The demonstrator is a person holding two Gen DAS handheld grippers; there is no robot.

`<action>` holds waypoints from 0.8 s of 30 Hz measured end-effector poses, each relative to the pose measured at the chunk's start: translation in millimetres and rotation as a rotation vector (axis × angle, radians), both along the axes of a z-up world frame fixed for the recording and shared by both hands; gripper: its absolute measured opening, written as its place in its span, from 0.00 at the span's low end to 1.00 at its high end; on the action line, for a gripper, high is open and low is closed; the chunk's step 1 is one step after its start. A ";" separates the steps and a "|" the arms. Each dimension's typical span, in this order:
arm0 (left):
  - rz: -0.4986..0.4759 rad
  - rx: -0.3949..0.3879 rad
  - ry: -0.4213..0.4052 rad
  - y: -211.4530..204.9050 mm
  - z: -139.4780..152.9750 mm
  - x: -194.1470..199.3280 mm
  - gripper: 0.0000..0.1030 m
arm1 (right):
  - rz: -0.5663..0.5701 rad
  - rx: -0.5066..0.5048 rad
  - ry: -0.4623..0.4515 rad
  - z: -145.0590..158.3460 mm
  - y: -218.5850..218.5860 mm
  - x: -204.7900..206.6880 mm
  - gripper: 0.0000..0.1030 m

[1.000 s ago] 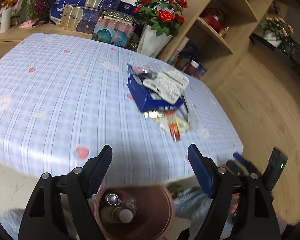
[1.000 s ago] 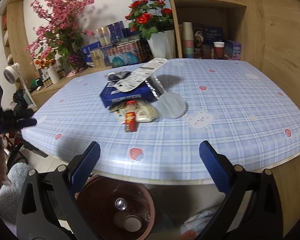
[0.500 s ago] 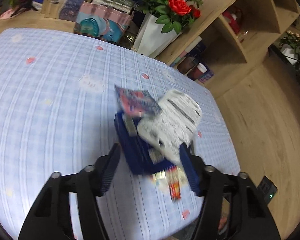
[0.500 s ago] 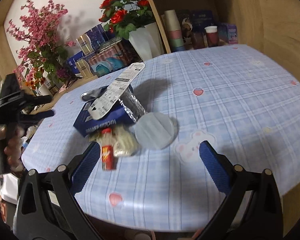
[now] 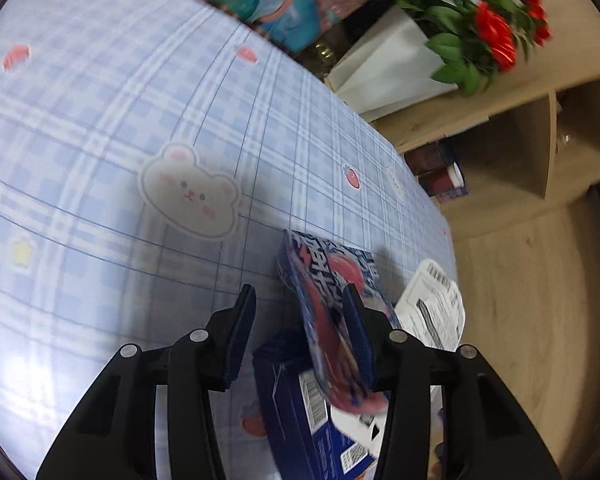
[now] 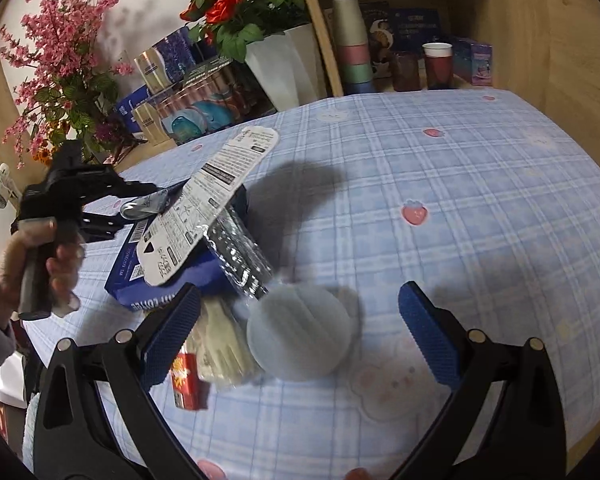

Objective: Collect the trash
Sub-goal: 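Grasp the blue snack packet with the left tool while the right tool grasps the white paper label, then carry the white label over the bin and open the right tool while the left tool holds the packet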

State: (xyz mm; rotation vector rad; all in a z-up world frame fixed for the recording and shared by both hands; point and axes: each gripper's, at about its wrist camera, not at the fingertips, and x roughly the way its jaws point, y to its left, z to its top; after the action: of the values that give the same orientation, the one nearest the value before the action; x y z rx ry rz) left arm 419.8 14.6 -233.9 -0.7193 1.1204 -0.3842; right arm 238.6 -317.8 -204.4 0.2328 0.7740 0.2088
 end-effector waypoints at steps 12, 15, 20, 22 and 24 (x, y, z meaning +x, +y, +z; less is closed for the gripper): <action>-0.033 0.080 -0.305 9.1 81.4 -41.3 0.04 | 0.111 0.157 0.047 15.2 37.3 77.1 0.76; -0.036 0.113 -0.363 9.5 100.9 -54.5 0.04 | 0.079 0.177 0.067 18.9 38.6 99.5 0.73; -0.023 0.180 -0.444 11.9 125.6 -81.7 0.04 | 0.010 0.303 0.105 19.6 24.9 115.7 0.31; -0.019 0.201 -0.471 13.4 132.8 -94.7 0.04 | 0.010 0.354 0.072 27.4 21.7 108.0 0.16; -0.018 0.212 -0.495 13.7 138.5 -106.9 0.04 | 0.041 0.366 0.030 37.4 25.6 98.8 0.11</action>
State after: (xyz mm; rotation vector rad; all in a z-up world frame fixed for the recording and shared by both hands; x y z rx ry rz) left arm 312.9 28.3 -95.4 -0.3957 0.6851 -0.4234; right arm 337.5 -292.3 -167.0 0.5672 0.7679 0.3870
